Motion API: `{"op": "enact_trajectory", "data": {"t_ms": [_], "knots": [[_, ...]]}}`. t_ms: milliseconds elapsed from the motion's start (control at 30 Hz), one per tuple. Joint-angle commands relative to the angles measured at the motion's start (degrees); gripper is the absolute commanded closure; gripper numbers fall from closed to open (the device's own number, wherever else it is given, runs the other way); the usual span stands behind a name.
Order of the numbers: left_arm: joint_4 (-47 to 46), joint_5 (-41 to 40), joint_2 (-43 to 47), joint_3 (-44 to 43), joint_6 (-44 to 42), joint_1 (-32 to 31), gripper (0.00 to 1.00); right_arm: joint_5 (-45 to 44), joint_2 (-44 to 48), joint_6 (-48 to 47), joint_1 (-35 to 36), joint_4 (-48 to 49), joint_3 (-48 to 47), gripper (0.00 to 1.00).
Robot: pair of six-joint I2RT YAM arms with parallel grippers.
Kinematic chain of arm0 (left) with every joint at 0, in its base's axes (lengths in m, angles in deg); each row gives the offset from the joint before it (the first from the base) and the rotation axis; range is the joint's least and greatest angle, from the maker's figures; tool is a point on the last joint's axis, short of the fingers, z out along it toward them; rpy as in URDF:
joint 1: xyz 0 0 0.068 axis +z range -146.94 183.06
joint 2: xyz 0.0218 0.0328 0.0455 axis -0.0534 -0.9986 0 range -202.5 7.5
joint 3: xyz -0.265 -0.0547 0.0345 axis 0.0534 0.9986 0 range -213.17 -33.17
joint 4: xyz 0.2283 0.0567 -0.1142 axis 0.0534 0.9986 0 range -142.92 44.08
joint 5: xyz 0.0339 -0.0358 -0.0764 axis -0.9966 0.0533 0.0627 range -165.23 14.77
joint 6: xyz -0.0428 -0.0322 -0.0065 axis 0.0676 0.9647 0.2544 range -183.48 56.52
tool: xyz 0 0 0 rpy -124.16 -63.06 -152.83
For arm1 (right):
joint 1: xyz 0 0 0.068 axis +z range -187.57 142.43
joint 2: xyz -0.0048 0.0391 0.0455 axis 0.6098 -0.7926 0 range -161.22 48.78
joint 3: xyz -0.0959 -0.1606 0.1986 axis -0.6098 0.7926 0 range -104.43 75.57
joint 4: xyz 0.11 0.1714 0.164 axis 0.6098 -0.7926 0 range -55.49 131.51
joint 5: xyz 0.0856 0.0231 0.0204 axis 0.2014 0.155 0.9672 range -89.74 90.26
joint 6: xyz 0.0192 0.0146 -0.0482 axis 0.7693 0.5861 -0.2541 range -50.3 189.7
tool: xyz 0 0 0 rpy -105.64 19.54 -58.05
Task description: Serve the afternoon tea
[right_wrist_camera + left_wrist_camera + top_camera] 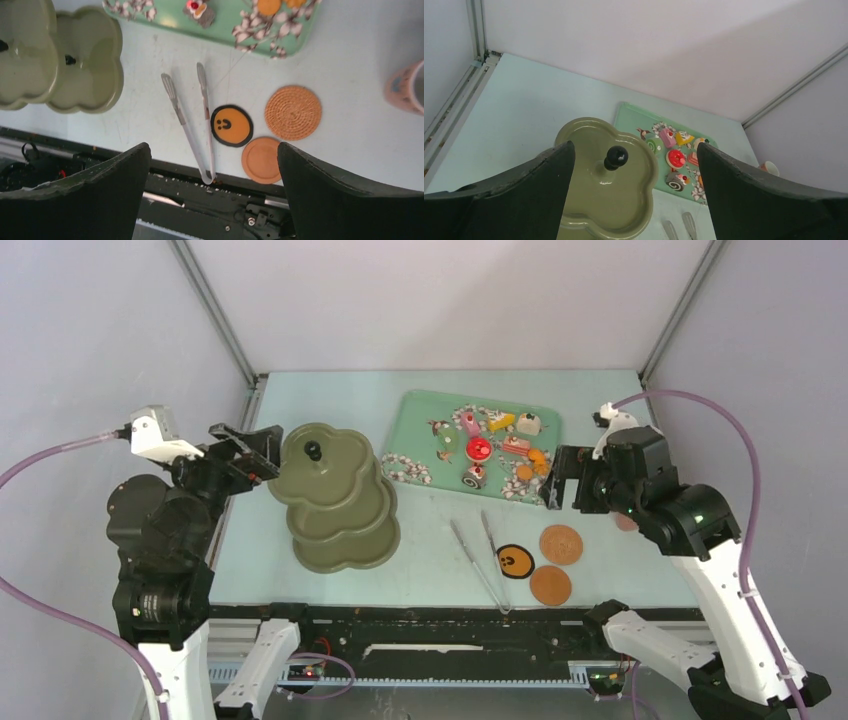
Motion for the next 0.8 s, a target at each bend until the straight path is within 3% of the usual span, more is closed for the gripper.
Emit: {"op": "enact_trajectory", "data": {"t_ms": [0,167,300,400,533,767], "knots": [[1.98,2.28,1.41,1.03,0.58,0.6,0.02,7.71,-0.9,2.53,-0.03,4.46,5.46,0.0],[4.61,4.16,3.67,3.38,0.49,0.6,0.02,16.6,2.31,3.31,3.21,12.46,17.92,0.0],[6.21,5.44,4.71,3.92,0.17,0.6,0.02,17.12,6.2,6.71,6.9,21.16,29.03,0.0],[5.91,6.96,5.85,5.02,0.51,0.56,0.02,11.66,9.61,8.65,11.79,29.39,37.98,0.0],[4.79,9.46,6.89,7.56,1.8,-0.6,0.02,-2.99,13.51,9.22,22.4,42.81,48.28,0.0],[4.44,10.52,7.46,9.09,1.54,-4.33,0.02,-17.27,9.81,11.14,33.97,51.12,55.68,0.0]]}}
